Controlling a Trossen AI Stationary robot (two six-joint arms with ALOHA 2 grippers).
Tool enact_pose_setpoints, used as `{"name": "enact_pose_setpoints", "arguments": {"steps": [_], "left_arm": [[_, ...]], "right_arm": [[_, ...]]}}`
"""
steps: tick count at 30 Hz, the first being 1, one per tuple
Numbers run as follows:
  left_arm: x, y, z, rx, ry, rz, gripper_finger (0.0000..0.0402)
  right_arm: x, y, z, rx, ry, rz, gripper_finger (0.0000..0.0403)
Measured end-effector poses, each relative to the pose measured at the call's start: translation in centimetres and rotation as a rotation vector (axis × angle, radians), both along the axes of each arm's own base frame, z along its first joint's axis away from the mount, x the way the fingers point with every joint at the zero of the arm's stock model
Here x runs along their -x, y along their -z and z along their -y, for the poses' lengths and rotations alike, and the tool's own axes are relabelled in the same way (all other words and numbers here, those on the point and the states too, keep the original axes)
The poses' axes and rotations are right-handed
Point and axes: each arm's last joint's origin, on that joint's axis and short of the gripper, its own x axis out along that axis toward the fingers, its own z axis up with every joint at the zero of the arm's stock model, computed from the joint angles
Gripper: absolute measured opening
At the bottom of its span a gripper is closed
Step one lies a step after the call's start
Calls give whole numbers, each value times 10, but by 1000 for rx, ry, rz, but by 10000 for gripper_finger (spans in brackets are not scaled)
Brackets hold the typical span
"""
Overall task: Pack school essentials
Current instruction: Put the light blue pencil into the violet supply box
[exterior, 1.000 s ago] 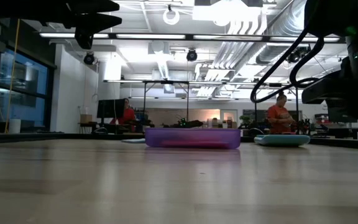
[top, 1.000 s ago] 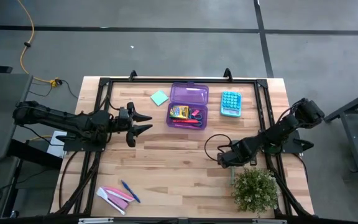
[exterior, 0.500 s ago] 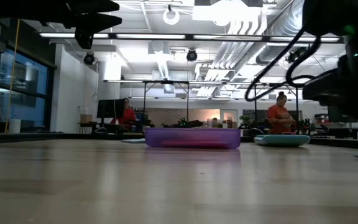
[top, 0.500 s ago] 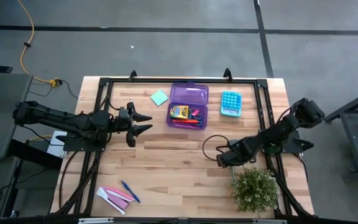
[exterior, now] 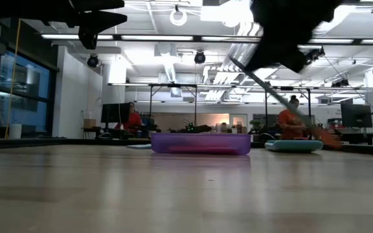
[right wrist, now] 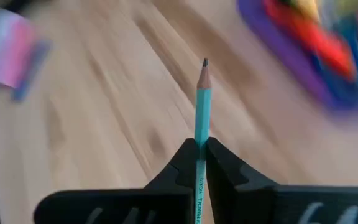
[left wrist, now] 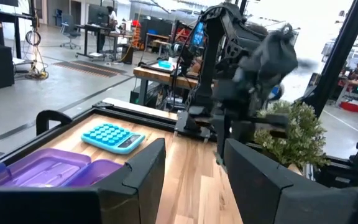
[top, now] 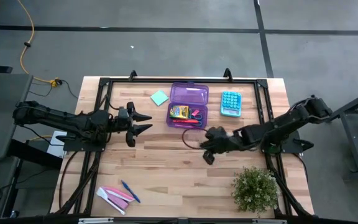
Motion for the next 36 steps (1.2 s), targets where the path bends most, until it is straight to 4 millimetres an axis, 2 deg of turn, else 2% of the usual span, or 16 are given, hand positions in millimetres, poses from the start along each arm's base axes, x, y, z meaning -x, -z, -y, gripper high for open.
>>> {"name": "enact_pose_setpoints", "arguments": {"steps": [5, 9, 15, 19, 26, 36], "left_arm": [[0, -3, 0, -1, 0, 33, 156], [0, -4, 0, -1, 0, 47, 156], [-7, -1, 1, -76, -2, 22, 156], [-18, 2, 3, -136, -25, 37, 156], [-32, 9, 3, -150, -31, 20, 156], [-33, 7, 4, -131, -22, 16, 156]], "right_arm": [[-23, -13, 10, 236, -120, 194, 1], [-35, -23, 29, 367, -138, 348, 0], [-35, -23, 65, 412, -191, 606, 0], [-31, -24, 78, 433, -203, 717, 0], [-31, -25, 75, 424, -251, 732, 0], [-31, -24, 69, 439, -263, 723, 0]]}}
